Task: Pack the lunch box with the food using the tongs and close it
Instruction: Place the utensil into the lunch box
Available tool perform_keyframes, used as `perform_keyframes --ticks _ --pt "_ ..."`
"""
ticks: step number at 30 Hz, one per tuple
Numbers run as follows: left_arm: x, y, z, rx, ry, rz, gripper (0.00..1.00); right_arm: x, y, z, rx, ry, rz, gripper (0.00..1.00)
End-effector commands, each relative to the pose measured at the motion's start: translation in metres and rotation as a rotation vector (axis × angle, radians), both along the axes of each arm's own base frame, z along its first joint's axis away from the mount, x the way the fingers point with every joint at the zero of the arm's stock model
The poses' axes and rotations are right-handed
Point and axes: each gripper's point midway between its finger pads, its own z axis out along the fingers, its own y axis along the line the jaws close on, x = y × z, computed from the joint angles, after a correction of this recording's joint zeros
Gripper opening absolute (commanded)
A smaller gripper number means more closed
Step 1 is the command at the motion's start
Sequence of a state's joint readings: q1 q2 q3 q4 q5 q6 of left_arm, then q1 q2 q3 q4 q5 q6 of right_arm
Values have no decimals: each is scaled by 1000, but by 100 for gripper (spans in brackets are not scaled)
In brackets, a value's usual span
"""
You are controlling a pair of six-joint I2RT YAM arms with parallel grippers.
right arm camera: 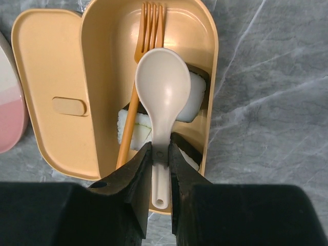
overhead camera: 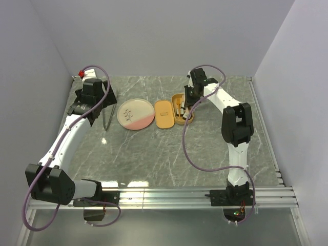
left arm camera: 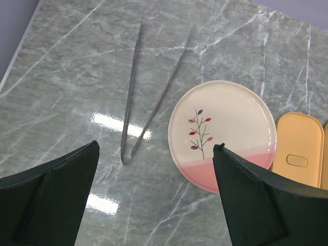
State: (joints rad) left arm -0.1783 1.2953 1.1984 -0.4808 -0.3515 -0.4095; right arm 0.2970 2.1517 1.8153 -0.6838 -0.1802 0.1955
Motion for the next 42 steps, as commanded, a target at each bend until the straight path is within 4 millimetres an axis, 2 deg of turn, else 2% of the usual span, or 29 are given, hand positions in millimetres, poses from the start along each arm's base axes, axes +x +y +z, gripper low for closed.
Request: perform_keyframes --ticks 1,7,17,33,42 --pt "-6 6 11 7 -34 23 100 5 7 8 12 -23 24 0" --pt "-11 9 13 13 -36 39 99 1 4 -7 -7 8 24 0" --pt "-13 9 8 12 -27 37 99 -2 1 -15 -22 22 22 0" --pt "-8 7 6 21 -16 16 100 -5 3 -11 -39 14 32 31" --pt "-8 6 5 20 -12 10 100 -5 4 -6 -42 0 36 39"
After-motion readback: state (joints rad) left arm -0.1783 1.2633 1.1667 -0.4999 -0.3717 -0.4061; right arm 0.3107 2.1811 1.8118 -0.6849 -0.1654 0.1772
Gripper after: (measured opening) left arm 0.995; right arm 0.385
